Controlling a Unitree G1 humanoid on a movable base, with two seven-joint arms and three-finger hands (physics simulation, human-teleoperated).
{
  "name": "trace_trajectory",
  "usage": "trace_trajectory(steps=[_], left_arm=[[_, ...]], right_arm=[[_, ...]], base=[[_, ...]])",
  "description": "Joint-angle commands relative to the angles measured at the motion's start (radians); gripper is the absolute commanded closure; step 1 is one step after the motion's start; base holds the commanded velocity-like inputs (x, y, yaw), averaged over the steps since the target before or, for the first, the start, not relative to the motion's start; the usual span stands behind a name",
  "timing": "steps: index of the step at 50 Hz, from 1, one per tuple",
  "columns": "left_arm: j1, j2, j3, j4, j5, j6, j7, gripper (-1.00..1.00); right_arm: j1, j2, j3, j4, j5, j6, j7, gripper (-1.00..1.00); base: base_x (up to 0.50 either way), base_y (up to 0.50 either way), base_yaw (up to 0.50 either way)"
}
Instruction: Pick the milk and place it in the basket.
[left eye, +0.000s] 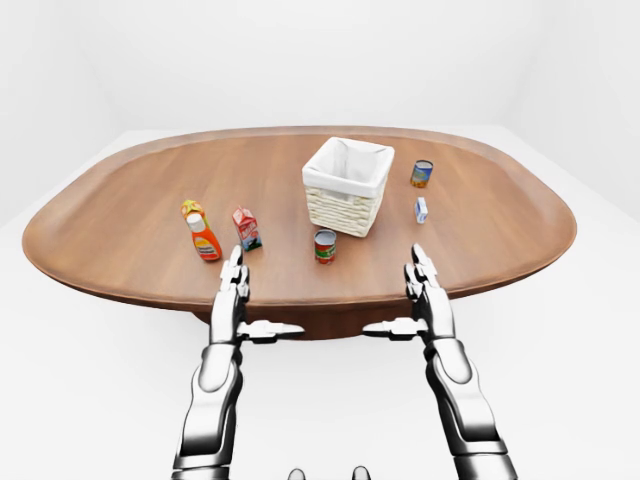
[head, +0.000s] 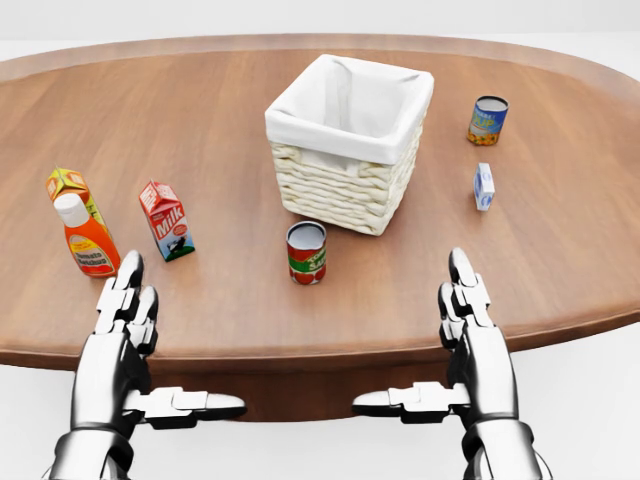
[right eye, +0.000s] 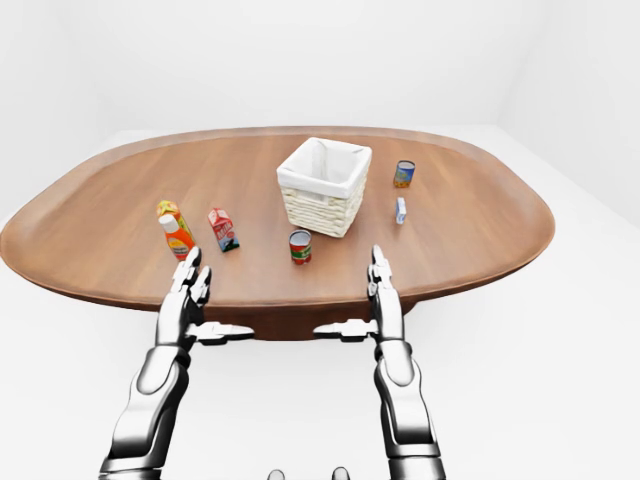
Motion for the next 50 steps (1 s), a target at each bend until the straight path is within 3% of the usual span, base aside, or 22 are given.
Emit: trace_trajectory(steps=[1,7,10,14,17,23,32,50], left_arm=[[-0.005,0.036,0.074,-0.107,-0.038,0.033,-0.062,-1.00],[-0.010,0.035,0.074,-0.092,-0.021,0.033,-0.067,-1.00],[-0.012,0.033,0.074,-0.085,-0.017,0.033,-0.067,-1.00],[-0.005,0.032,0.072,-0.087,-0.013,0.033,-0.068,-1.00],[0.000,0.030,0.071,-0.092,-0.011,0.033,-0.067,-1.00],[0.003,0.029,0.071,-0.096,-0.011,0.033,-0.069,-1.00],[0.006,0.028,0.071,-0.101,-0.012,0.033,-0.067,-1.00],[0.018,0.027,0.083,-0.212,-0.032,0.033,-0.070,-1.00]], right_arm=[[-0.002,-0.009,-0.014,-0.007,0.006,0.019,0.002,-0.98],[0.002,-0.007,-0.006,-0.014,0.004,0.024,0.012,-0.98],[-0.002,-0.008,-0.007,0.000,-0.005,0.011,0.009,-0.98],[0.008,-0.007,-0.003,-0.035,-0.012,0.036,0.005,-0.98],[0.000,-0.008,-0.008,-0.010,-0.008,0.017,0.010,-0.99],[-0.001,-0.010,-0.007,-0.015,-0.015,0.020,0.012,-0.99],[0.012,-0.010,0.004,-0.102,-0.043,0.072,0.011,-0.99],[0.035,-0.005,0.023,-0.266,-0.085,0.073,0.022,-0.99]], base=[[0.00,0.00,0.00],[0.00,0.00,0.00],[0.00,0.00,0.00],[0.00,0.00,0.00],[0.00,0.00,0.00],[0.00,0.00,0.00],[0.00,0.00,0.00],[0.00,0.00,0.00]])
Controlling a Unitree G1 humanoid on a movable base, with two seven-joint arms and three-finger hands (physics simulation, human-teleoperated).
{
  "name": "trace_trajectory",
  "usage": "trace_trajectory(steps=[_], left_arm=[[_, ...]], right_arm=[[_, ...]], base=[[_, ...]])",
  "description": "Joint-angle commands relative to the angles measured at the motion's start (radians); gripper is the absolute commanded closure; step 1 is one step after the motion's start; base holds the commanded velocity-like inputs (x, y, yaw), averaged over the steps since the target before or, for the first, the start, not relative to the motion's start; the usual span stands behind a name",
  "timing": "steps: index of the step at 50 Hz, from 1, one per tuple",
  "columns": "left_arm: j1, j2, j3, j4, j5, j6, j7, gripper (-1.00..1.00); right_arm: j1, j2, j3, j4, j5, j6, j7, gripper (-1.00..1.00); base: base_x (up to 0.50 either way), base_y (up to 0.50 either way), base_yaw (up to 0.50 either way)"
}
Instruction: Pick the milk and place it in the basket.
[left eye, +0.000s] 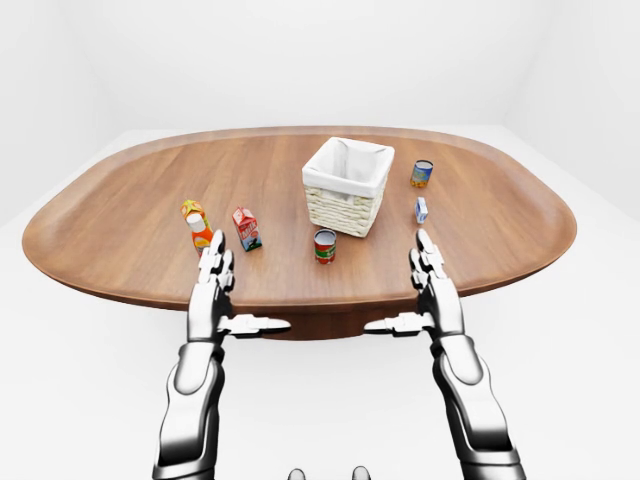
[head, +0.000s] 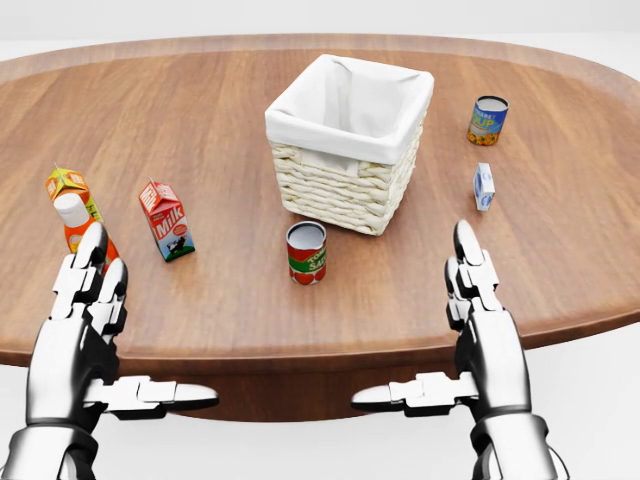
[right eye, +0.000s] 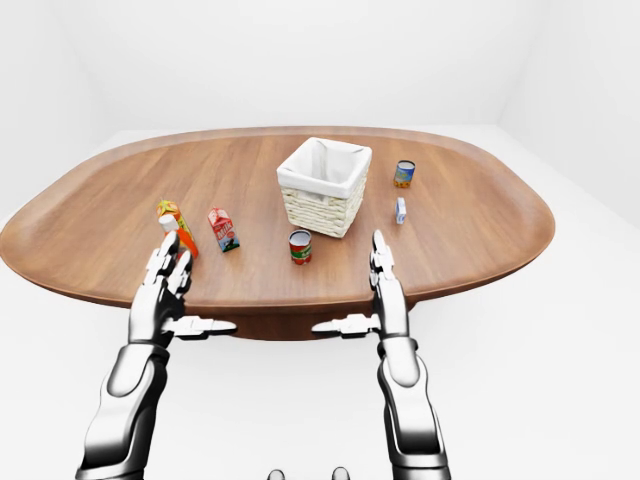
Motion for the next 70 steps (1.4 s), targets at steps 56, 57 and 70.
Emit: trace_trajectory(steps=[56,57,70], left_arm=[[-0.264,0.659,0.582,0.766,-0.522,-0.175,0.243,-1.00],[-0.264,0.670,0.589,0.794,-0.546,-0.175,0.245,-1.00],[-0.302,0.779,0.533,1.144,-0.664,-0.175,0.236,-1.00]], right_arm=[[-0.004,0.000,0.026,-0.505,-0.082,0.000,0.037,-0.99],[-0.006,0.001,0.024,-0.503,-0.080,0.000,0.037,-0.99],[-0.002,0.001,0.026,-0.499,-0.082,0.000,0.036,-0.99]], base=[[0.00,0.00,0.00],[0.00,0.00,0.00],[0.00,0.00,0.00]])
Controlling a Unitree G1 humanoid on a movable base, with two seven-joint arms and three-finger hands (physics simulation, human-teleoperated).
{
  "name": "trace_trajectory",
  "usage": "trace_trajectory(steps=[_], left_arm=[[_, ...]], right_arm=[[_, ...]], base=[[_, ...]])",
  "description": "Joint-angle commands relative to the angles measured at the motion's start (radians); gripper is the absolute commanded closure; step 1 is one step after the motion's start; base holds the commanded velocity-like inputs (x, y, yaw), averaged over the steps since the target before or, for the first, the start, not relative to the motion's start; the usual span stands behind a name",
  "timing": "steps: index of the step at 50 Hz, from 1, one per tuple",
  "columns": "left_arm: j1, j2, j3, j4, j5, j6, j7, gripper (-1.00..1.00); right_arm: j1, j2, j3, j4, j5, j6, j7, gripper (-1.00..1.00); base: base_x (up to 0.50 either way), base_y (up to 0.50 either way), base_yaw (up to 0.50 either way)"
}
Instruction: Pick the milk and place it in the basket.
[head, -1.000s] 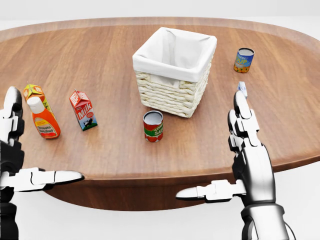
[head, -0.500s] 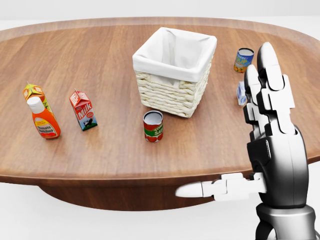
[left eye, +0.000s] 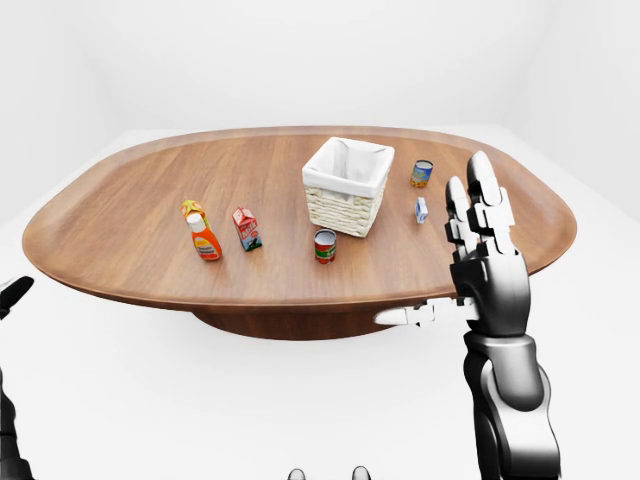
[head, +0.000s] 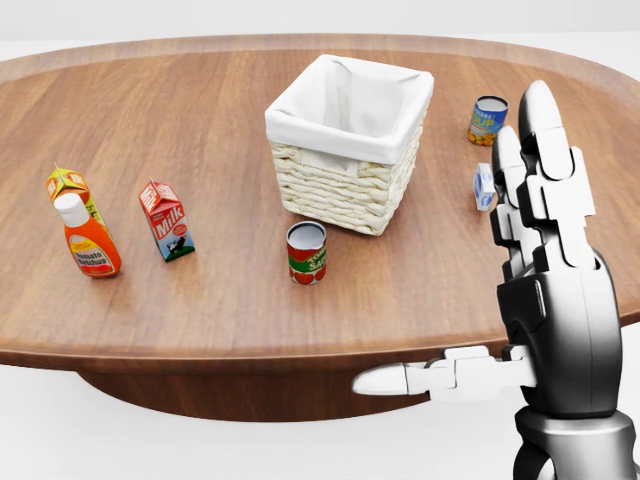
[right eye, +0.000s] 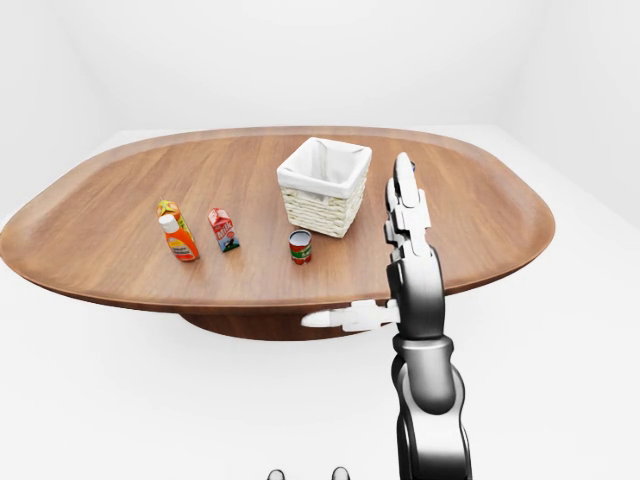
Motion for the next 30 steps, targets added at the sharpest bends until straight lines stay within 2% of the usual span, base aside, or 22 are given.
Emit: trace_trajectory(steps=[1,11,30], left_arm=[[-0.025,0.097,-0.032,0.275,-0.094,0.000,0.018,-1.00],[-0.018,0.103,-0.053,0.270,-0.115,0.000,0.062,-1.00],[-0.016,0.104,-0.056,0.268,-0.118,0.000,0.068,-1.00]], right_arm=[[0.000,0.001,-0.002,0.005,0.001,0.000,-0.001,-0.99],[-0.001,0.001,0.007,0.021,-0.013,0.000,-0.002,-0.98],[0.000,0.002,0.013,0.018,-0.032,0.000,-0.007,-0.98]], base=[[0.00,0.00,0.00],[0.00,0.00,0.00],[0.00,0.00,0.00]])
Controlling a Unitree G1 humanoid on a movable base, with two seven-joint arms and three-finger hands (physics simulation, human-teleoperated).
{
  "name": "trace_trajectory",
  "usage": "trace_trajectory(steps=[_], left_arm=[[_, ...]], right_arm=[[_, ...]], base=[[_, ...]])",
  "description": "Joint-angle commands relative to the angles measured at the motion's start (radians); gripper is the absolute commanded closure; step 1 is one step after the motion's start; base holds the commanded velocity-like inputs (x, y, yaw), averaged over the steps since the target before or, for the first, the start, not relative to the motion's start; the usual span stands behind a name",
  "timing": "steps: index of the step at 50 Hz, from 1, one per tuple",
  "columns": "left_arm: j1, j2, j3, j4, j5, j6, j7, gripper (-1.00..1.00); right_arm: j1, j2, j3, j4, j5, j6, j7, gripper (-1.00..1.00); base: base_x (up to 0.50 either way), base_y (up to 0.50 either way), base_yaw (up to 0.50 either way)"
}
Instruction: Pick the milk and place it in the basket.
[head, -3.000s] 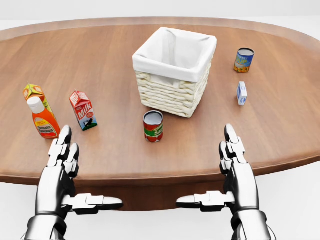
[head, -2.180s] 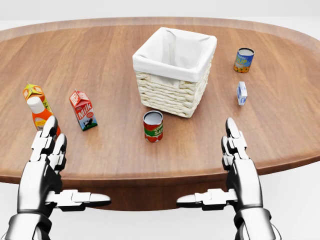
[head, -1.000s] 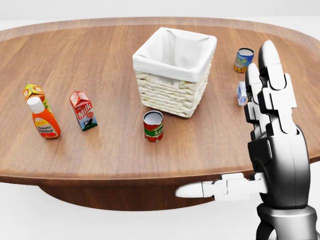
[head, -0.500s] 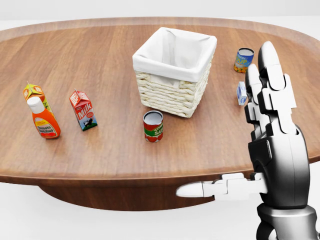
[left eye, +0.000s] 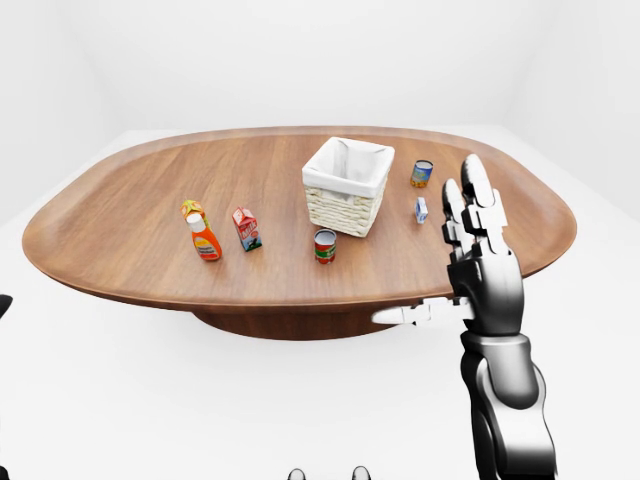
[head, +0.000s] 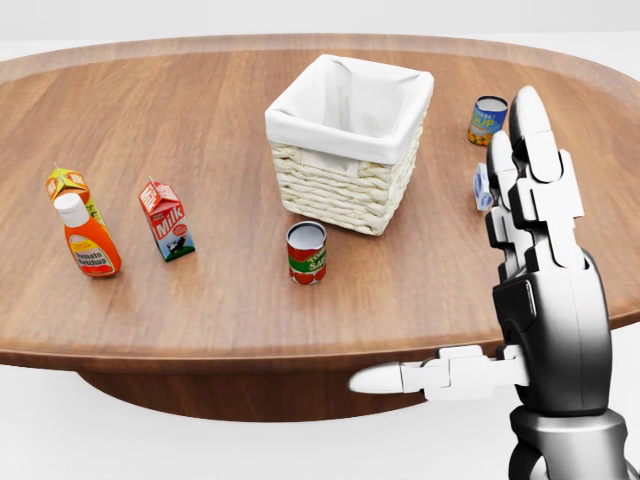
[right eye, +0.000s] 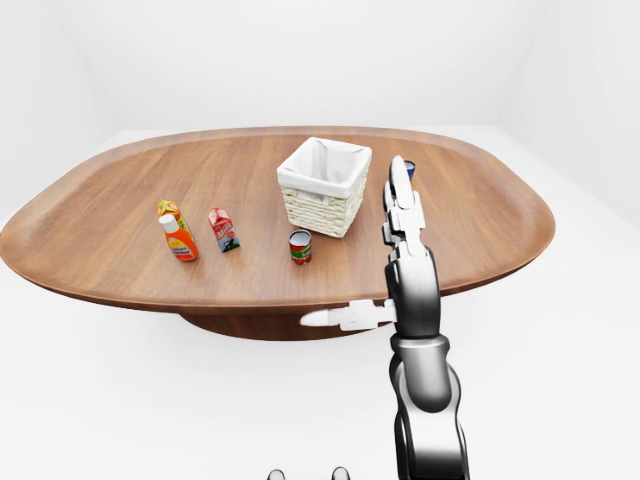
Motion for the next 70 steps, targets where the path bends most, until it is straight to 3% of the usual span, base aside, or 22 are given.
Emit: trace_trajectory(steps=[1,48,56,70], left_arm=[[0.000,0.006,-0.005,0.012,-0.006,0.000,0.003,-1.00],[-0.001,0.006,-0.004,0.014,-0.008,0.000,-0.026,-1.00],[-0.003,0.006,-0.005,0.015,-0.012,0.000,-0.032,-1.00],[-0.004,0.006,-0.006,0.017,-0.013,0.000,-0.034,-1.00]], right_arm=[[0.000,0.001,0.001,0.009,-0.006,0.000,-0.003,-0.99],[0.000,-0.003,-0.015,0.014,-0.008,0.000,0.003,-1.00],[0.002,-0.009,0.000,0.016,-0.058,0.000,0.003,-1.00],[0.005,-0.006,-0.007,0.014,-0.072,0.000,0.020,-1.00]], base=[[0.00,0.00,0.00],[0.00,0.00,0.00],[0.00,0.00,0.00],[0.00,0.47,0.00]])
